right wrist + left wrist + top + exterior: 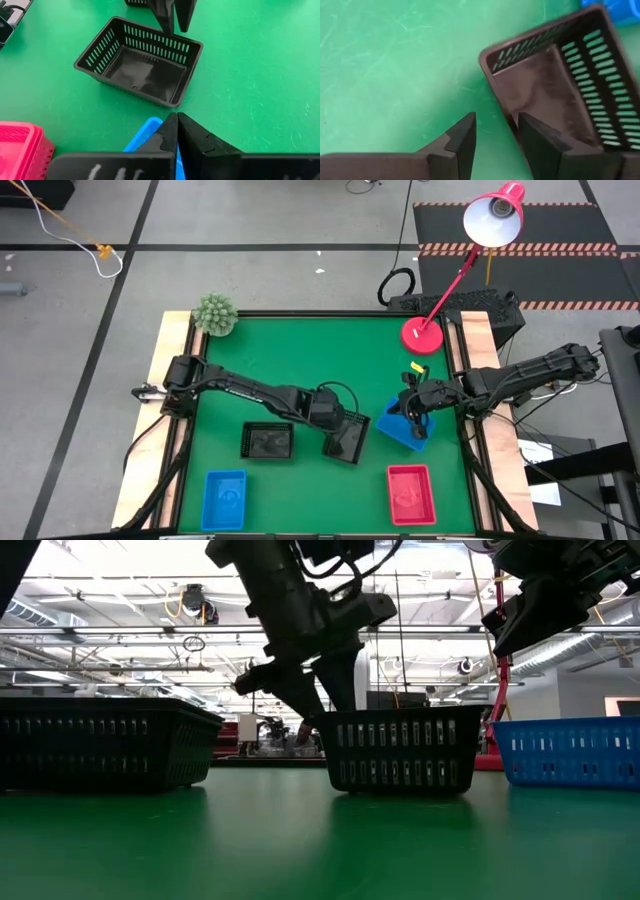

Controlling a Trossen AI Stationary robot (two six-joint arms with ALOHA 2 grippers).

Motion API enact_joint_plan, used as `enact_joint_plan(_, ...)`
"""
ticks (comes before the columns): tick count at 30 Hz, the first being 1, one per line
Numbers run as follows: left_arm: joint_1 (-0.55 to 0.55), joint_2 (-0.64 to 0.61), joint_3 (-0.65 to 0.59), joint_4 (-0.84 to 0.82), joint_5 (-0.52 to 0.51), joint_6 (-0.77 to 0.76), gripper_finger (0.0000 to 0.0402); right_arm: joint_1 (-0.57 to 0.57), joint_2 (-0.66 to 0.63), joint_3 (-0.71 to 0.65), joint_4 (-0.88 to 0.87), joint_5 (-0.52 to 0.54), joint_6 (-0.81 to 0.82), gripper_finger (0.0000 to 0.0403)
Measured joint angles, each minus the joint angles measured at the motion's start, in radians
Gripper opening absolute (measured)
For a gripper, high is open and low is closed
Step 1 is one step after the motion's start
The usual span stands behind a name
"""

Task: Stack baskets by color
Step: Stack the right black bin on the left stacked black bins

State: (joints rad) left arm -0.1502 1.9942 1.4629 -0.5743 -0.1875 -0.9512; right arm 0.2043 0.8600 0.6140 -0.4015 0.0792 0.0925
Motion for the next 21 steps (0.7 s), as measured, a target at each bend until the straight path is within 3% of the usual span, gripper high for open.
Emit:
enact_joint_plan(7, 0.0, 0.0, -0.001, 0.004, 0.002, 0.007, 0.0152, 0.0, 0.0, 0.0, 0.0, -0.001, 0.0, 0.0002)
enact_joint_plan(15, -0.002, 0.025, -0.003, 0.025, 0.091, 0.003, 0.0148, 0.0, 0.0, 0.0, 0.0, -0.002, 0.0, 0.0002)
enact_joint_plan(21, -0.003, 0.043, -0.002, 0.059, 0.1, 0.029, 0.0072, 0.0, 0.0, 0.0, 0.003, -0.002, 0.0, 0.0002)
